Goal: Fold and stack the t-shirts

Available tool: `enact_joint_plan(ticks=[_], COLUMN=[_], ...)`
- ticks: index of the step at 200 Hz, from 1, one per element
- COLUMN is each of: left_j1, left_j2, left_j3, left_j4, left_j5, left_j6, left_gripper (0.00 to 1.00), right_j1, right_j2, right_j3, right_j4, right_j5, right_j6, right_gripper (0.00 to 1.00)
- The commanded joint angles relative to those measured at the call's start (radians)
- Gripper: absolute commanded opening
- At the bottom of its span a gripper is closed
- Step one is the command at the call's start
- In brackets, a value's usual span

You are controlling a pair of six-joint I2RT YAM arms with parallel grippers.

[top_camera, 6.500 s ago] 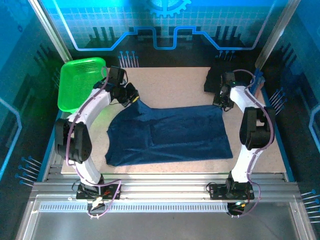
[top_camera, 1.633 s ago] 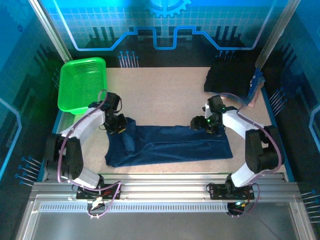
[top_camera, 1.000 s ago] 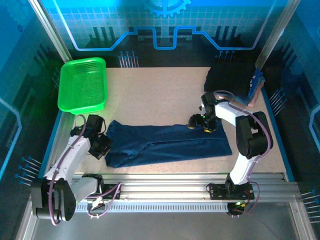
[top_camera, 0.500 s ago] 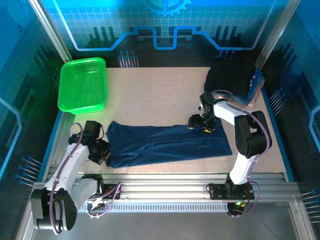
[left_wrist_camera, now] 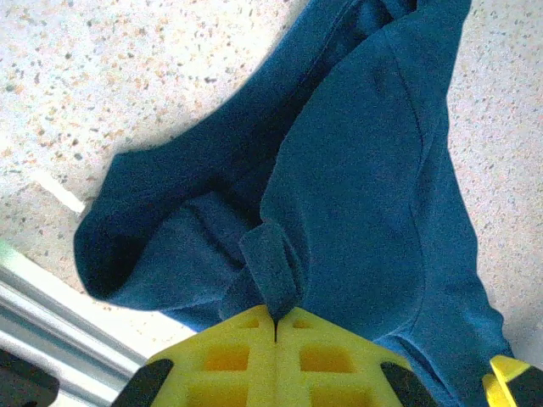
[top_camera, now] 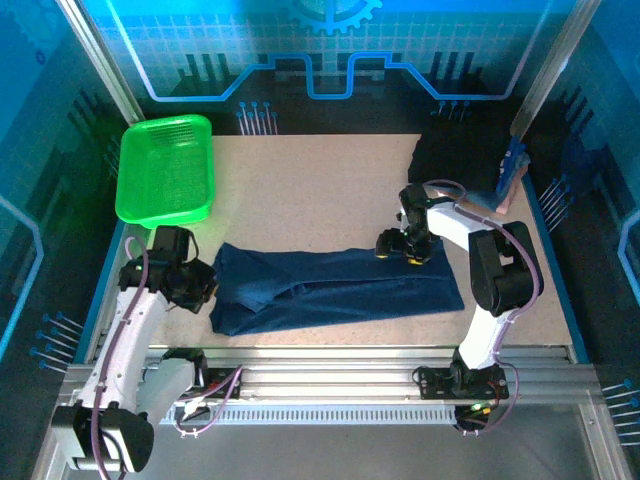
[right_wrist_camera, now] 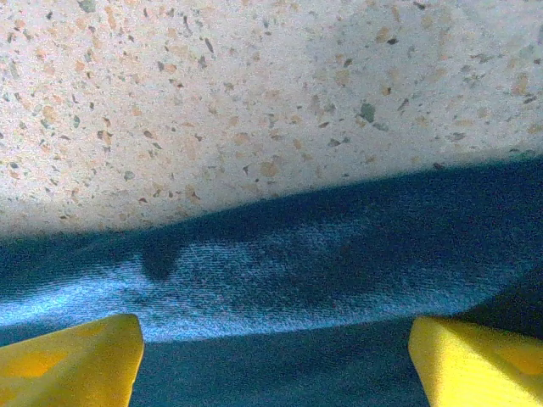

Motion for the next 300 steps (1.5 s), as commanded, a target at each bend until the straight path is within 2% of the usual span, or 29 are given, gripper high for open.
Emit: enact_joint_plan(ticks=[1, 29, 55, 77, 94, 122, 140, 166, 204, 300], left_j1=[0.009, 0.009, 0.012, 0.017, 0.017, 0.031, 0.047, 0.054, 0.064, 0.103], left_j2=[-0.016, 0.034, 0.157, 0.313, 0.407, 0.474, 0.508, 0.586, 0.6, 0.616], left_j3=[0.011, -0.069, -0.149, -0.149, -0.097, -0.023, -0.001, 0.031, 0.017, -0.03], left_j4=[-0.077, 0.014, 0.18, 0.31, 0.341, 0.349, 0.382, 0.413, 0.435, 0.489], left_j5=[0.026, 0.004, -0.039, -0.058, -0.069, -0.101, -0.094, -0.025, 0.024, 0.132], left_j6=[0.0, 0.007, 0.023, 0.043, 0.069, 0.123, 0.153, 0.197, 0.255, 0.317], left_gripper=[0.01, 0.01, 0.02, 0.02, 0.01, 0.01, 0.02, 0.0, 0.0, 0.0], right_j1=[0.015, 0.03, 0.099, 0.211, 0.317, 0.477, 0.57, 0.682, 0.785, 0.825], right_j2=[0.04, 0.003, -0.097, -0.18, -0.193, -0.121, -0.045, 0.088, 0.22, 0.467], right_j3=[-0.004, -0.017, -0.029, -0.011, 0.037, 0.128, 0.191, 0.324, 0.467, 0.734], right_j4=[-0.028, 0.01, 0.066, 0.1, 0.108, 0.132, 0.141, 0.058, 0.011, -0.105], right_j5=[0.023, -0.012, -0.09, -0.199, -0.302, -0.427, -0.45, -0.393, -0.28, -0.12], right_j6=[0.002, -0.017, -0.063, -0.117, -0.152, -0.167, -0.165, -0.2, -0.195, -0.024], right_gripper=[0.84, 0.83, 0.84, 0.85, 0.85, 0.82, 0.78, 0.71, 0.69, 0.69])
